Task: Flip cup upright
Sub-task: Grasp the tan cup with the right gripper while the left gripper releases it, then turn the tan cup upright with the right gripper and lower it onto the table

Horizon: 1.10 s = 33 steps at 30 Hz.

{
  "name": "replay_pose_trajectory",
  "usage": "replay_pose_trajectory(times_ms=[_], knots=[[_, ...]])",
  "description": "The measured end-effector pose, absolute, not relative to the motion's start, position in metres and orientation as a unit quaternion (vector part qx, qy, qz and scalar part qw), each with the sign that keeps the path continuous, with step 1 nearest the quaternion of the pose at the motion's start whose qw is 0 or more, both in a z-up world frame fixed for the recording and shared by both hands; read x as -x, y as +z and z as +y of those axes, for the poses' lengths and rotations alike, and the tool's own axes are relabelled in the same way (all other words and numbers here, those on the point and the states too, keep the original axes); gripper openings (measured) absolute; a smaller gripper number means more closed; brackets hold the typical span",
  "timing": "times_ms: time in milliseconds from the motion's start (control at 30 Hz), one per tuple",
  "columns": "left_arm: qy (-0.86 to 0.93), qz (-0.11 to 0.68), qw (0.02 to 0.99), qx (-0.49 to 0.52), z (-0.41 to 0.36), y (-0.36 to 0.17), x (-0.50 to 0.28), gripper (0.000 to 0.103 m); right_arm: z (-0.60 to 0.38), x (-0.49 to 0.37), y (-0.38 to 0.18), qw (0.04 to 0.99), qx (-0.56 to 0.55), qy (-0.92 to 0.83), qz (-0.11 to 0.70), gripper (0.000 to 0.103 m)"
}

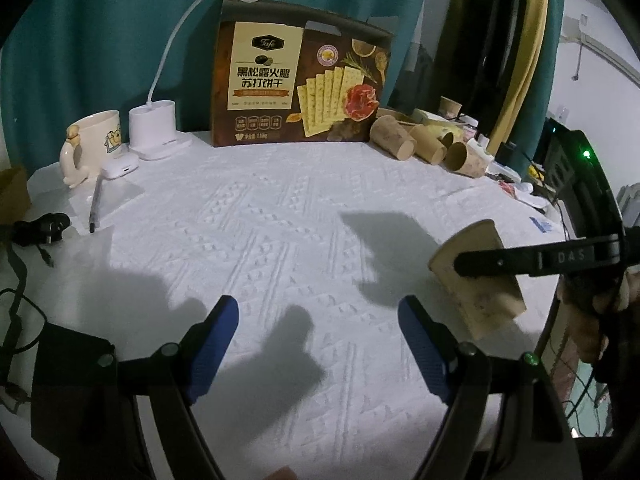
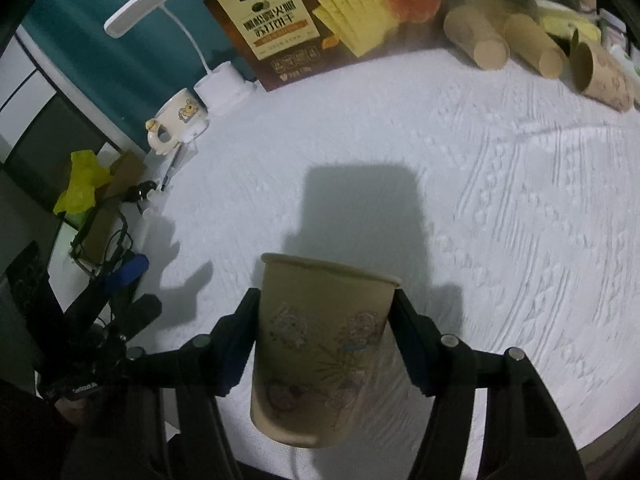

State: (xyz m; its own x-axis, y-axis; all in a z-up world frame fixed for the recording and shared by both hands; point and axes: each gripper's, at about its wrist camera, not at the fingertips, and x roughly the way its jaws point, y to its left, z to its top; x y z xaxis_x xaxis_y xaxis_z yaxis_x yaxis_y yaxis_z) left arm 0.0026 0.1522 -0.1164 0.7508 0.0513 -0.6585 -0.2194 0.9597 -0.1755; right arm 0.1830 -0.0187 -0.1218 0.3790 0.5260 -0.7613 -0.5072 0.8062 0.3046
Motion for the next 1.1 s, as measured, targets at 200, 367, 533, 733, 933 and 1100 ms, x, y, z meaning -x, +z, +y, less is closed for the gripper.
replay_pose_trajectory(times_ms=[200,367,533,733,933,1100], knots=[[0.082,0.329,0.928,0.153,0.163,-0.110,0.002,0.089,-0.009,-0.191,-0.109,0.888,0.033,0.277,0.366,0.061],[0.098,0.310,0.931,0.167,0.173,-0.102,0.007,0.093,-0.001,-0.180,-0.114,0.928,0.059,0.238,0.280,0.061],[0.104,0.312,0.928,0.176,0.180,-0.103,0.005,0.093,0.009,-0.163,-0.119,0.944,0.101,0.209,0.234,0.061],[0.103,0.322,0.924,0.177,0.180,-0.110,0.003,0.093,0.008,-0.144,-0.124,0.951,0.111,0.195,0.214,0.061],[0.110,0.329,0.922,0.173,0.180,-0.115,0.004,0.093,-0.001,-0.123,-0.126,0.956,0.111,0.195,0.189,0.061],[0.109,0.334,0.921,0.168,0.175,-0.117,0.003,0.093,-0.007,-0.104,-0.130,0.959,0.116,0.194,0.174,0.062]])
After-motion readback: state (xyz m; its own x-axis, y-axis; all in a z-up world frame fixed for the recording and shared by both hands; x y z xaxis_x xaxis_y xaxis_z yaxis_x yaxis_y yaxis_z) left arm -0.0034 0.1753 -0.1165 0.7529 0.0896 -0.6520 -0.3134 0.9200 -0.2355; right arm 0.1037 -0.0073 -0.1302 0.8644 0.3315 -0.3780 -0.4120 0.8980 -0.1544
